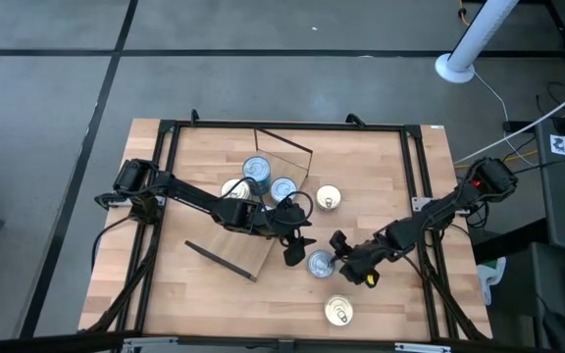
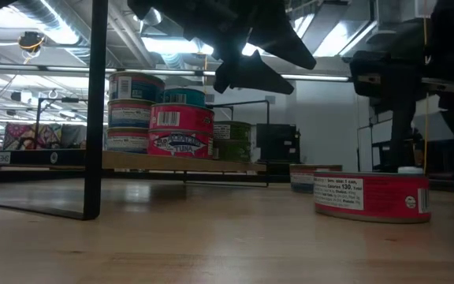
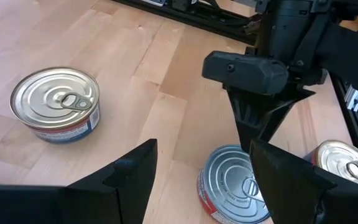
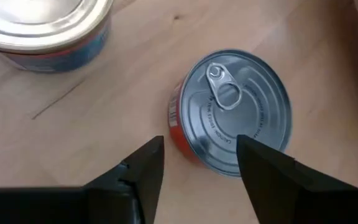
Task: Stack canned seafood by type on shelf
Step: Stack the red tuna can on top of the red tuna can on the shelf
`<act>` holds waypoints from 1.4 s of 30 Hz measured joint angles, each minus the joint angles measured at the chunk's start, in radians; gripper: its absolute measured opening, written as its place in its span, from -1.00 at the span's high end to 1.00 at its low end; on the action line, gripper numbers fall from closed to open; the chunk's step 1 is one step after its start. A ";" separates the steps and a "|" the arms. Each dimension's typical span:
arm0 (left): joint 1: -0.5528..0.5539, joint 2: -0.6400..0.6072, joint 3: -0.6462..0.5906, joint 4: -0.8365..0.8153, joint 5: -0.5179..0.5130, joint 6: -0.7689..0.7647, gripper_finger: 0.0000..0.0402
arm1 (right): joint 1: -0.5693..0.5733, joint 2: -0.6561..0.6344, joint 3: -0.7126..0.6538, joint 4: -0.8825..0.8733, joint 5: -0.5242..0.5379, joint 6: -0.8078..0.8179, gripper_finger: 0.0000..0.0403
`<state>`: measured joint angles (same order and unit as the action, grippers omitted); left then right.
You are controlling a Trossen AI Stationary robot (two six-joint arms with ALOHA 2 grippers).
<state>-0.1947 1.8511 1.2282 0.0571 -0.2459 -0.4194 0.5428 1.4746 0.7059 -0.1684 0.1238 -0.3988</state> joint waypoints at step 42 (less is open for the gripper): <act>0.000 0.000 0.000 -0.020 0.000 0.031 -0.25 | -0.001 0.100 0.002 0.045 0.106 -0.016 0.97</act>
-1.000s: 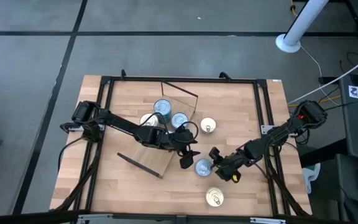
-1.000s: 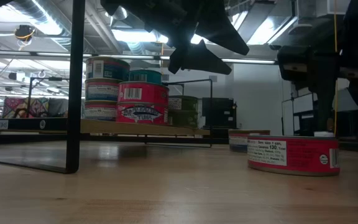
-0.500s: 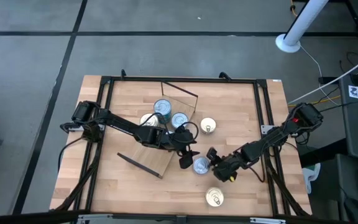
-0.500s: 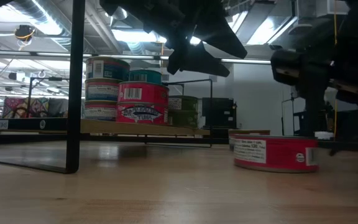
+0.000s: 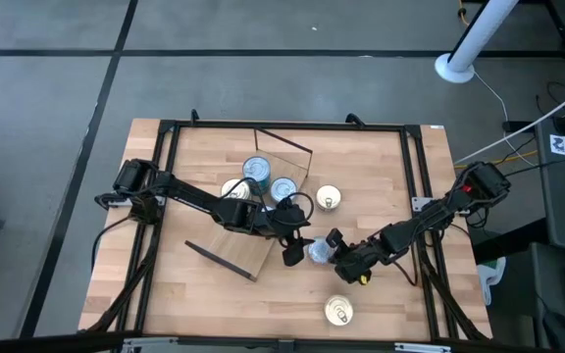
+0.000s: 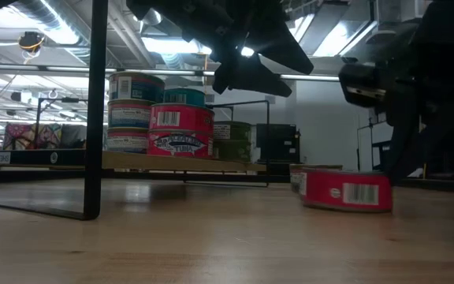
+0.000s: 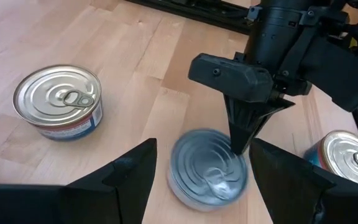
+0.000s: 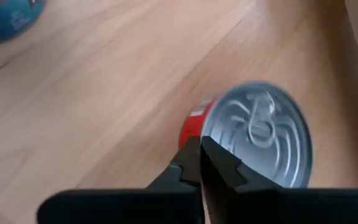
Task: Stack canned seafood by type on shelf
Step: Stack the red tuna can on top of the red tuna can on the shelf
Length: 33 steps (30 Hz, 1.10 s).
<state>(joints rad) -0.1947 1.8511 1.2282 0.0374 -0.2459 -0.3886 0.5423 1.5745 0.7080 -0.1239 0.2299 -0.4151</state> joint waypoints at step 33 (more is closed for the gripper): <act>-0.111 0.000 0.000 0.005 0.000 0.431 -0.25 | -0.070 0.003 0.136 -0.128 -0.041 0.377 1.00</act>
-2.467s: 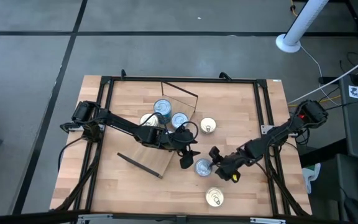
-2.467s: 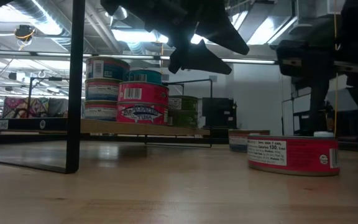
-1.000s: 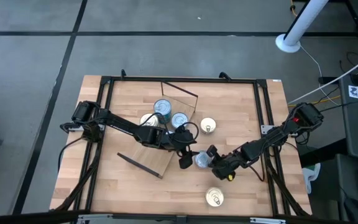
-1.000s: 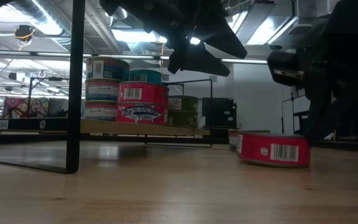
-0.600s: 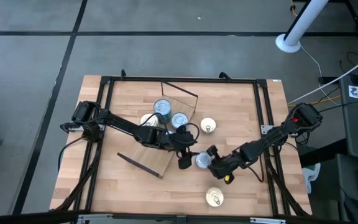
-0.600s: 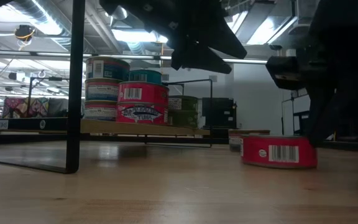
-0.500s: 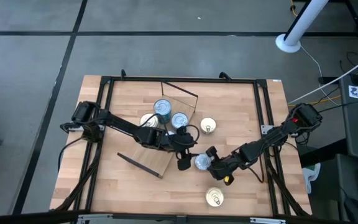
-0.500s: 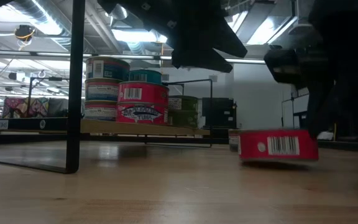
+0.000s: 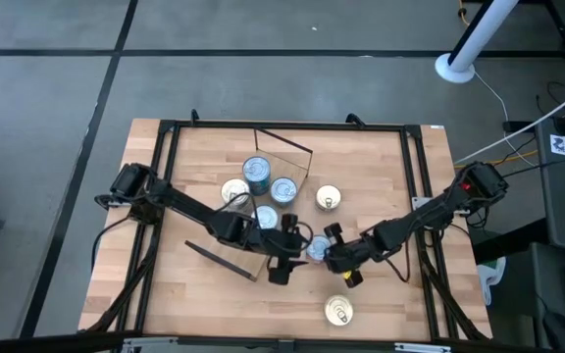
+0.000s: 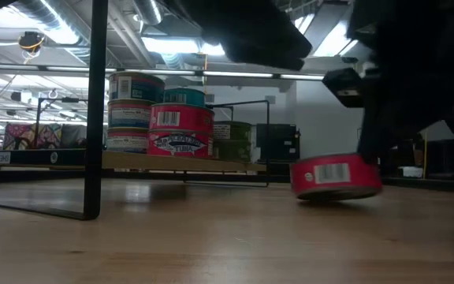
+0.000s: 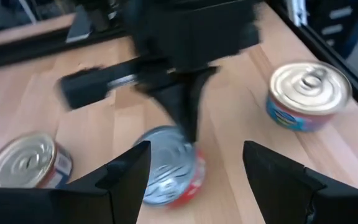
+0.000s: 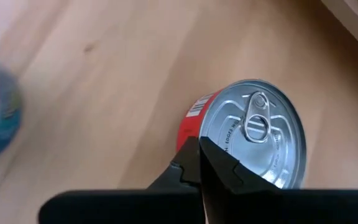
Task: Stack canned seafood by type on shelf
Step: Stack the red tuna can on top of the red tuna can on the shelf
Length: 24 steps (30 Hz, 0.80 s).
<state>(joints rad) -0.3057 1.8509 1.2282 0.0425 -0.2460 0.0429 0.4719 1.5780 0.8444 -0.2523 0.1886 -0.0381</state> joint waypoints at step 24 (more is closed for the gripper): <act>-0.021 0.060 0.000 -0.005 -0.039 0.211 -0.25 | -0.155 -0.002 0.001 0.099 -0.077 0.196 1.00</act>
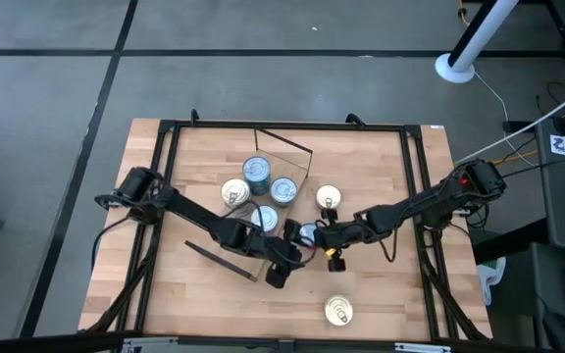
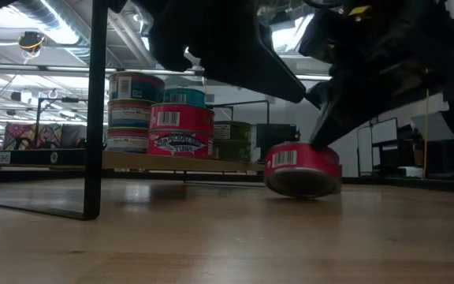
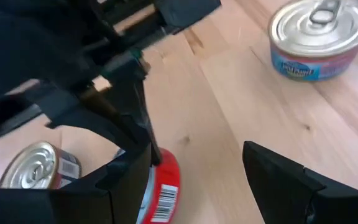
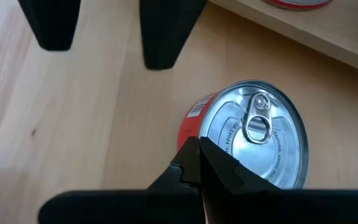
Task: Stack canned seafood by type on shelf
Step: Stack the red tuna can on top of the red tuna can on the shelf
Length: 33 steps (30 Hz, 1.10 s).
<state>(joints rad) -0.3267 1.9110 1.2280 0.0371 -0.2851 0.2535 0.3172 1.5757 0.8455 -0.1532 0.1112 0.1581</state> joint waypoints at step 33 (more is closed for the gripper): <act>0.000 0.028 0.000 -0.129 -0.124 0.105 -0.25 | -0.005 -0.002 0.001 0.181 -0.014 0.107 1.00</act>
<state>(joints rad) -0.3271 1.9391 1.2282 -0.0922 -0.4091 0.3580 0.3124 1.5734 0.8463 0.0274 0.0973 0.2653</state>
